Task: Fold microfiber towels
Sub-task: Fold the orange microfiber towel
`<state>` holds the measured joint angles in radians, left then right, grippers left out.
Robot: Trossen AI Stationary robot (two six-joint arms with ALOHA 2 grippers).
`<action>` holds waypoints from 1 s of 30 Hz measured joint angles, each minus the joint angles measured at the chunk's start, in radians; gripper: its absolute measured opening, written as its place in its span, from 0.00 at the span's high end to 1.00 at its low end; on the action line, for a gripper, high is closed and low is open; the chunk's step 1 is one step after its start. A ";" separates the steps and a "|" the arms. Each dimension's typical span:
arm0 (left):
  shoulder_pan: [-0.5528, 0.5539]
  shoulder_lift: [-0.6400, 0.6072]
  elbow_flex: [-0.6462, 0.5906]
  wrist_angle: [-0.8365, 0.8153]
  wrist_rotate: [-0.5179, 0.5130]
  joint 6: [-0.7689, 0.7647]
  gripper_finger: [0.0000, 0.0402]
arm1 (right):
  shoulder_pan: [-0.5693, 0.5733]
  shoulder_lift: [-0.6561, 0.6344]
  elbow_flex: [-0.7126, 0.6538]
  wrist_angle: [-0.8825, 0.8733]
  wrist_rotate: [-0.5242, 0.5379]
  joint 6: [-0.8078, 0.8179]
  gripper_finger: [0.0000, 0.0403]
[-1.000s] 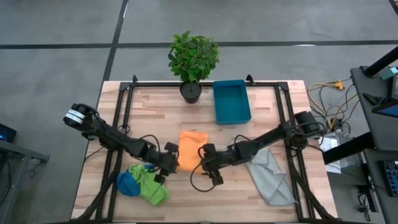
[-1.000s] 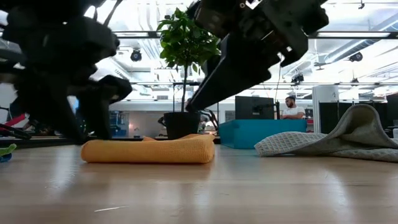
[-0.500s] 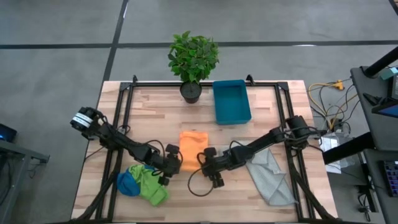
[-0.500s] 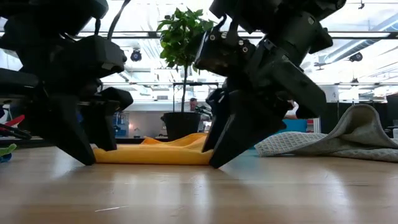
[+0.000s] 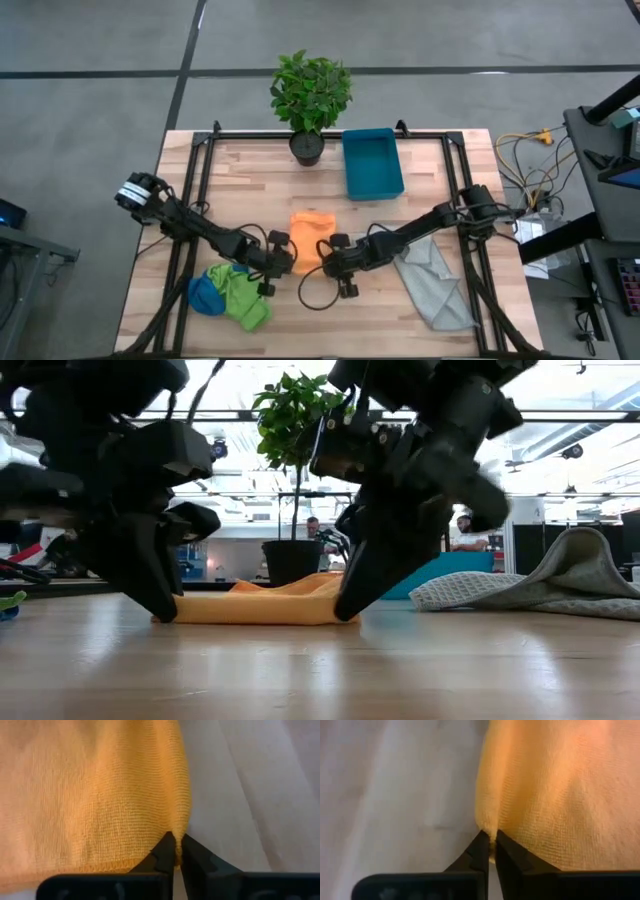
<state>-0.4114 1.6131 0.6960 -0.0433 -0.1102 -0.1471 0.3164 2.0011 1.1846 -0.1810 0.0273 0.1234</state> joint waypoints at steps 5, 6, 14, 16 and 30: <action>-0.001 -0.054 0.035 0.058 0.355 -0.003 1.00 | 0.001 -0.057 0.030 -0.003 -0.271 0.000 0.97; -0.001 -0.059 0.040 0.088 0.437 -0.005 1.00 | 0.001 -0.066 0.035 0.005 -0.343 0.000 0.97; 0.003 -0.138 0.024 0.171 0.486 -0.075 1.00 | -0.014 -0.116 0.035 0.013 -0.453 0.034 0.97; 0.010 -0.154 0.013 0.150 0.466 -0.075 1.00 | -0.031 -0.116 0.034 0.018 -0.453 0.051 0.97; 0.008 -0.206 -0.031 0.016 0.359 -0.073 1.00 | -0.131 -0.116 0.036 0.051 -0.452 0.091 0.97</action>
<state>-0.4030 1.4075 0.6648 -0.0278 0.2489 -0.2203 0.1856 1.8847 1.2201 -0.1303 -0.4244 0.2139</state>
